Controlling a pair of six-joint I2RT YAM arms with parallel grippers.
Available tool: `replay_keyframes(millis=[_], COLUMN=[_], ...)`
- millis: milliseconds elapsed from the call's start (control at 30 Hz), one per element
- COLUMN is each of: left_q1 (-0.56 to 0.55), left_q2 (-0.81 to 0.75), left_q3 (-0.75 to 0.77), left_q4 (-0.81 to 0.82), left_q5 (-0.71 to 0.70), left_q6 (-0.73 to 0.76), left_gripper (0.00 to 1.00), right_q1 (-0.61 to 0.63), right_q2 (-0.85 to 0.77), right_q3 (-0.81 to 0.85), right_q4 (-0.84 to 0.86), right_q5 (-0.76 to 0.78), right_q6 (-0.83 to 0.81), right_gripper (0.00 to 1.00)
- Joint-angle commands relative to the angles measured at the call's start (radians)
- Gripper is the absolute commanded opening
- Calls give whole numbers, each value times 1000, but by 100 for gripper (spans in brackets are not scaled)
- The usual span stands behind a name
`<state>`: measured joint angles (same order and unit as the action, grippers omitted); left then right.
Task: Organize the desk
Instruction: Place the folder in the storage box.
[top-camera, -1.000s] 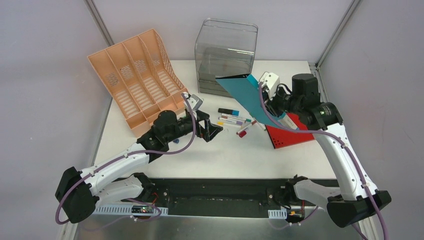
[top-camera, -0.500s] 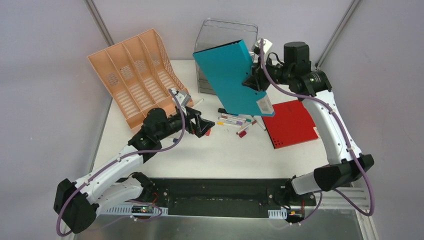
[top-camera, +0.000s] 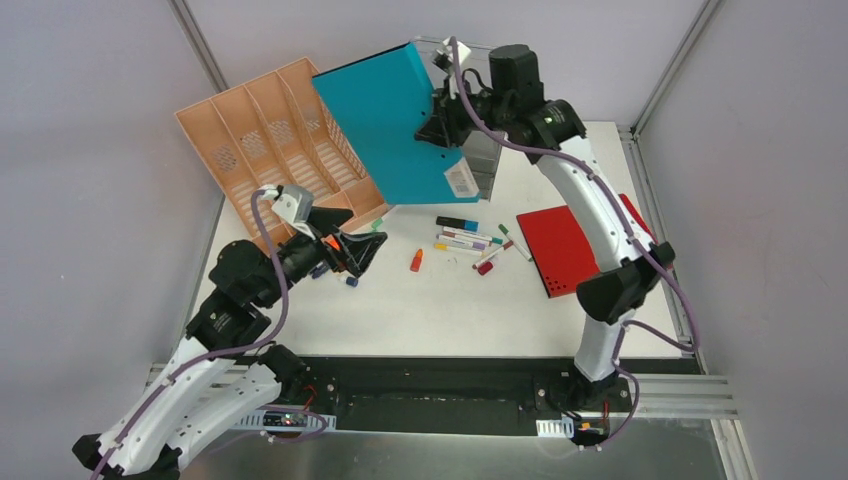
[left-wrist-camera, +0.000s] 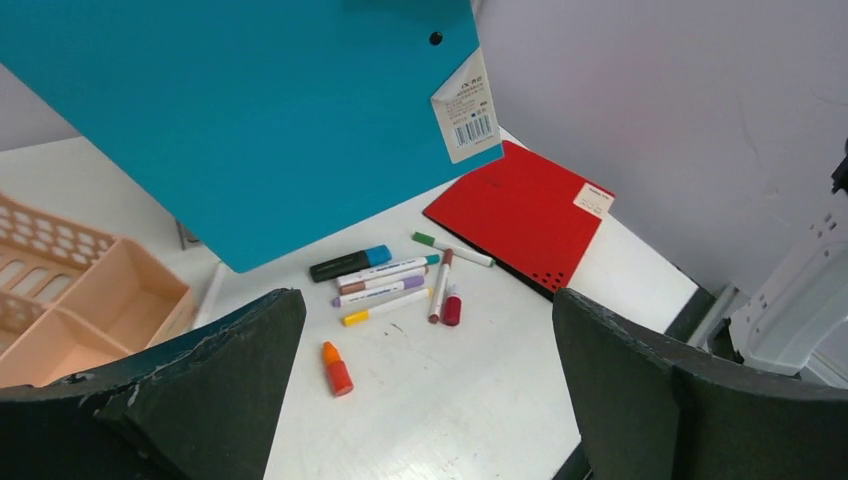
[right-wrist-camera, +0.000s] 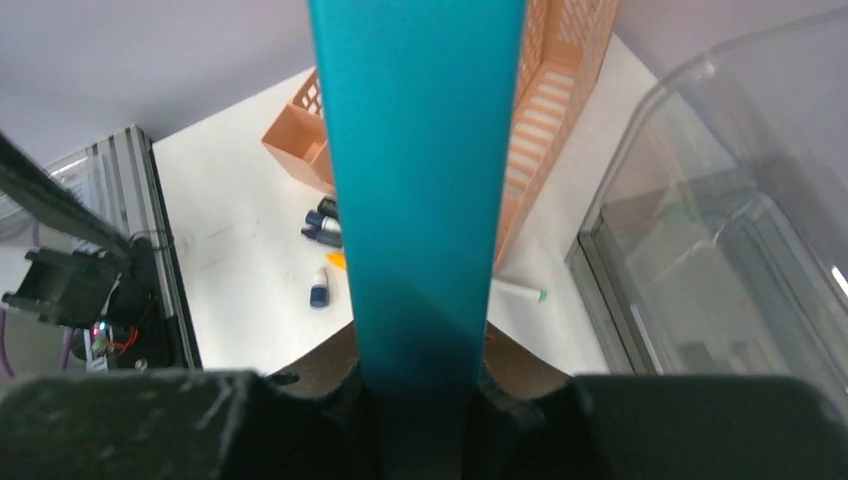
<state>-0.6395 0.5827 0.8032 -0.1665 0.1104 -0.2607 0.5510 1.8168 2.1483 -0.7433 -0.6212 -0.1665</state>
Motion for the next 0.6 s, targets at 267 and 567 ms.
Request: replay_keyframes(millis=[267, 567], left_q1=[8, 7], left_q2=[-230, -323], left_q3=[-33, 30], left_q4=[-210, -356], left_q5=[-221, -311], left_q6=[-21, 39], left_gripper=[99, 99], right_q1=[71, 146], right_q2=[301, 459], right_q3=[451, 447], right_q4=[350, 661], right_q5=[48, 130], right_q6=[165, 190], right_gripper=[0, 0])
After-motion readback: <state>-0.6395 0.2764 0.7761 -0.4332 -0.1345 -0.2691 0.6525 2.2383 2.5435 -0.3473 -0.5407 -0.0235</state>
